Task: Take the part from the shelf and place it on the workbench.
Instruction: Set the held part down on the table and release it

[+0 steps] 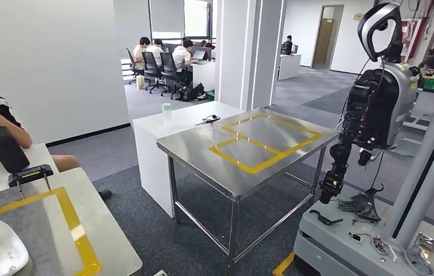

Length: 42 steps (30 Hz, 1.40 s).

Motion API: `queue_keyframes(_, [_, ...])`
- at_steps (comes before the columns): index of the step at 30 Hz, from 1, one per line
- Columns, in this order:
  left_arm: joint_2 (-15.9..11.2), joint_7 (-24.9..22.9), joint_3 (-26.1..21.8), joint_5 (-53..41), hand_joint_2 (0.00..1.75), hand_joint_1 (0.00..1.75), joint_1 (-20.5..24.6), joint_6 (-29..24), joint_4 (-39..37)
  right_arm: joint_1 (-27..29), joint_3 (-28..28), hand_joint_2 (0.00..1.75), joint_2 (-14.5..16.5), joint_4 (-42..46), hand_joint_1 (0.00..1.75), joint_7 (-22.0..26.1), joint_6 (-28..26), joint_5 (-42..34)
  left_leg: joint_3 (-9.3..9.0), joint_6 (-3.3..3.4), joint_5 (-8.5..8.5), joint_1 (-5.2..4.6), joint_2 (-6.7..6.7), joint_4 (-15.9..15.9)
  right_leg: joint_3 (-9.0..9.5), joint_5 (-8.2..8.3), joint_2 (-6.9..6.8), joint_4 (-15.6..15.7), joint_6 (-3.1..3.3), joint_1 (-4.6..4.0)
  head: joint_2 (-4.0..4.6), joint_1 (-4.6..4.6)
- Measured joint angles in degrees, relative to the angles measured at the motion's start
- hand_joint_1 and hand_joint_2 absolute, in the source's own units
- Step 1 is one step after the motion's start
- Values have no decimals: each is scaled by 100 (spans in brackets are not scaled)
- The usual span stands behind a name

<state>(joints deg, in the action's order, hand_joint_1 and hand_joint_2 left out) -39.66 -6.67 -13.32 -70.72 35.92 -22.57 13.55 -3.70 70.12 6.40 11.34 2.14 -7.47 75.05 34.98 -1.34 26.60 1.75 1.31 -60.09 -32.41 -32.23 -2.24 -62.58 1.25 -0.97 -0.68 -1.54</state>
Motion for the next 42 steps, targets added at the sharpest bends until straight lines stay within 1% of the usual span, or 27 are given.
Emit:
queue_keyframes(2, [-2, 1, -3, -2, 175, 175, 8, -1, 4, 1, 0, 0, -2, 0, 0, 2, 1, 1, 1, 30, 4, 3, -94, 3, -344, -324, 139, -672, -61, 30, 0, 7])
queue_keyframes(3, [1, 1, -4, -3, 175, 175, 9, -1, 4, 4, 0, 0, -2, 0, 0, 1, 2, 1, 2, 39, 8, -1, -146, 3, -553, -445, 161, -1036, -69, 35, 0, 9])
queue_keyframes(4, [4, 1, -4, -3, 175, 175, 8, -1, 3, 7, 0, 0, -2, 0, 0, 0, 4, 1, 0, 44, 11, -7, -202, 3, -711, -472, 168, -1271, -62, 36, 0, 10])
queue_keyframes(5, [7, 0, -5, -3, 175, 175, 7, -1, 3, 8, 0, 0, -2, 0, 0, -1, 5, 1, -4, 47, 14, -16, -260, 3, -780, -389, 178, -1310, -39, 31, 0, 10])
queue_keyframes(6, [8, 1, -5, -3, 175, 175, 7, -2, 3, 8, 0, 0, -2, 0, 0, -1, 6, 1, -11, 47, 15, -27, -318, 3, -742, -208, 202, -1130, 2, 22, 0, 10])
queue_keyframes(8, [12, 10, -8, -3, 175, 175, 9, -8, 5, 5, 0, 0, -3, 0, 0, 2, 7, 2, -26, 46, 14, -39, -422, 8, -447, 239, 374, -366, 124, -7, 0, 10])
queue_keyframes(9, [18, 23, -16, -2, 175, 175, 14, -16, 5, 3, 0, 0, -6, 0, 0, 2, 9, 3, -28, 35, 12, -48, -476, 13, -308, 386, 461, -31, 173, -23, 0, 10])
queue_keyframes(10, [26, 44, -26, 3, 175, 175, 13, -26, 5, 3, 0, 0, -10, 0, 0, 2, 10, 4, -26, 14, 4, -42, -528, 24, -217, 461, 517, 185, 205, -43, 0, 8])
queue_keyframes(11, [35, 86, -38, 9, 175, 175, 9, -37, 4, 2, 0, 0, -15, 1, 0, 2, 11, 4, -22, -16, -9, -33, -577, 44, -184, 469, 527, 269, 220, -59, 0, 7])
queue_keyframes(13, [31, 211, -67, 20, 175, 175, -20, -66, 7, -7, 0, 0, -21, 1, 0, -1, 11, 5, -14, -82, -42, -21, -642, 87, -135, 509, 410, 357, 232, -60, 0, 6])
queue_keyframes(15, [11, 328, -89, 18, 175, 175, -39, -108, 14, -15, 1, 0, -23, 1, 0, -1, 11, 5, 52, -128, 55, -29, -486, -35, -50, 585, 312, 497, 257, -32, 0, 6])
queue_keyframes(17, [14, 416, -109, 9, 175, 175, -33, -150, 21, -12, 2, 0, -22, 0, 0, 1, -7, 5, 276, -176, 372, -29, -263, -548, -13, 627, 234, 561, 277, -22, 0, 5])
queue_keyframes(18, [28, 458, -122, 4, 175, 175, -38, -163, 25, -8, 2, 0, -21, 0, 0, 3, -25, 5, 424, -208, 547, -22, -213, -899, -19, 631, 202, 558, 286, -21, 0, 5])
queue_keyframes(19, [39, 496, -137, 2, 175, 175, -58, -170, 26, -6, 2, 0, -19, 0, 0, 8, -44, 5, 532, -240, 647, -9, -190, -1170, -32, 630, 169, 545, 284, -19, 0, 5])
queue_keyframes(20, [48, 520, -153, -1, 175, 175, -79, -166, 26, -4, 2, 0, -16, 0, 0, 15, -59, 5, 567, -270, 657, 6, -174, -1294, -48, 626, 142, 526, 281, -15, 0, 5])
queue_keyframes(21, [51, 533, -169, -3, 175, 175, -93, -156, 26, -4, 2, 0, -13, 0, 0, 23, -64, 5, 495, -297, 564, 21, -159, -1198, -69, 620, 121, 497, 271, -6, 0, 5])
queue_keyframes(23, [42, 545, -212, -3, 175, 175, -97, -133, 30, -6, 2, 0, -8, 1, 0, 32, -66, 6, 120, -342, 284, 45, -120, -550, -126, 587, 92, 402, 220, 15, 0, 4])
queue_keyframes(24, [33, 552, -231, -3, 175, 175, -96, -126, 33, -9, 2, 0, -11, 2, 0, 32, -67, 7, -53, -322, 197, 38, -117, -239, -157, 559, 83, 340, 181, 18, 0, 4])
queue_keyframes(25, [24, 558, -246, -3, 175, 175, -98, -118, 37, -11, 2, 0, -16, 3, 0, 32, -68, 8, -163, -276, 162, 29, -117, -43, -181, 536, 79, 292, 141, 15, 0, 4])
queue_keyframes(26, [17, 564, -261, -2, 175, 175, -102, -109, 40, -12, 2, 0, -21, 4, 0, 31, -68, 8, -198, -215, 172, 16, -126, 28, -198, 523, 77, 269, 110, 5, 0, 4])
queue_keyframes(27, [14, 569, -275, -3, 175, 175, -109, -97, 44, -12, 2, 0, -25, 4, 0, 31, -68, 9, -201, -157, 151, 7, -142, 38, -204, 516, 78, 264, 111, -5, 0, 4])
queue_keyframes(28, [14, 569, -293, -6, 175, 175, -117, -87, 45, -12, 2, 0, -25, 4, 0, 31, -68, 9, -197, -125, 137, 10, -144, 37, -206, 525, 79, 278, 151, -13, 0, 5])
queue_keyframes(31, [22, 560, -326, -42, 175, 175, -126, -67, 47, -13, 2, 0, -27, 4, 0, 35, -70, 9, -190, -96, 112, 10, -149, 47, -207, 548, 81, 302, 344, -33, 0, 6])
queue_keyframes(33, [27, 548, -329, -82, 175, 175, -128, -47, 48, -16, 2, 0, -28, 4, 0, 37, -72, 9, -187, -80, 108, 4, -147, 47, -202, 564, 83, 322, 370, -38, 0, 5])
queue_keyframes(35, [27, 540, -329, -105, 175, 175, -127, -35, 49, -15, 2, 0, -27, 4, 0, 37, -72, 9, -183, -62, 107, -7, -141, 46, -200, 587, 87, 341, 329, -32, 0, 5])
queue_keyframes(40, [27, 533, -331, -110, 175, 175, -126, -32, 50, -13, 2, 0, -26, 4, 0, 37, -74, 9, -174, -44, 106, -25, -128, 42, -202, 632, 96, 365, 94, -7, 0, 5])
queue_keyframes(42, [27, 534, -331, -110, 175, 175, -123, -25, 50, -13, 2, 0, -26, 4, 0, 38, -74, 15, -172, -44, 106, -27, -128, 41, -204, 632, 96, 366, 61, -5, 0, 5])
